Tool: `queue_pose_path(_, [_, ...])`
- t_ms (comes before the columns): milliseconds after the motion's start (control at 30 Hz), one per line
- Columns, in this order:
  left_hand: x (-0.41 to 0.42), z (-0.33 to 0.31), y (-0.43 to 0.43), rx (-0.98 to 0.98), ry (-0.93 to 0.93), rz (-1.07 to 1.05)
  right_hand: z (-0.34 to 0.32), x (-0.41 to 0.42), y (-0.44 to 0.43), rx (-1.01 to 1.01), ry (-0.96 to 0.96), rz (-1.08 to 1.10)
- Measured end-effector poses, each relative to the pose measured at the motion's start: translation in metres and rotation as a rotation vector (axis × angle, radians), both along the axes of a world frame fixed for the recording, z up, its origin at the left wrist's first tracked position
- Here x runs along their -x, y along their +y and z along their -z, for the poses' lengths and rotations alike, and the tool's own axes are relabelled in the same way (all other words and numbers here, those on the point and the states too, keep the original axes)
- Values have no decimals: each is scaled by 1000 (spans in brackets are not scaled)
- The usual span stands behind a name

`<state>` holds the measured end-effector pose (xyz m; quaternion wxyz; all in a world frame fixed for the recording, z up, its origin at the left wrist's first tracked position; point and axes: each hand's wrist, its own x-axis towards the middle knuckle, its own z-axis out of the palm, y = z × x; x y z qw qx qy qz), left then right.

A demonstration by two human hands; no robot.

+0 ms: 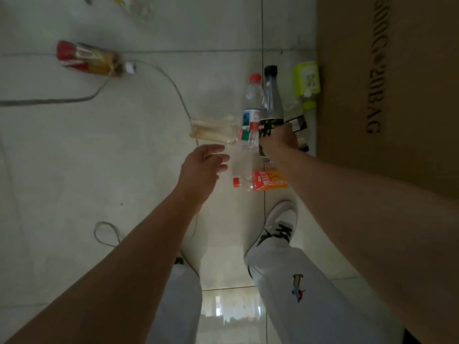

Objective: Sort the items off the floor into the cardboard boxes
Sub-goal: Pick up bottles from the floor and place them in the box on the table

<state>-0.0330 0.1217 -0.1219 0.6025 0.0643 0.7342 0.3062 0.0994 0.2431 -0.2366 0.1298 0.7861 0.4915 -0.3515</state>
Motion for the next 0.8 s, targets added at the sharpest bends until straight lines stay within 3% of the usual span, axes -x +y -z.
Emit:
queue_pose_path(167, [45, -82, 11, -92, 57, -9, -83, 68, -9, -69, 135, 65])
queue_pose_path(433, [126, -234, -3, -302, 194, -109, -244, 143, -52, -144, 457, -17])
queue_pose_path(633, [145, -417, -32, -412, 243, -203, -465, 131, -78, -231, 722, -125])
queue_pose_path(800, [135, -568, -38, -523, 276, -310, -663, 104, -78, -385, 813, -180])
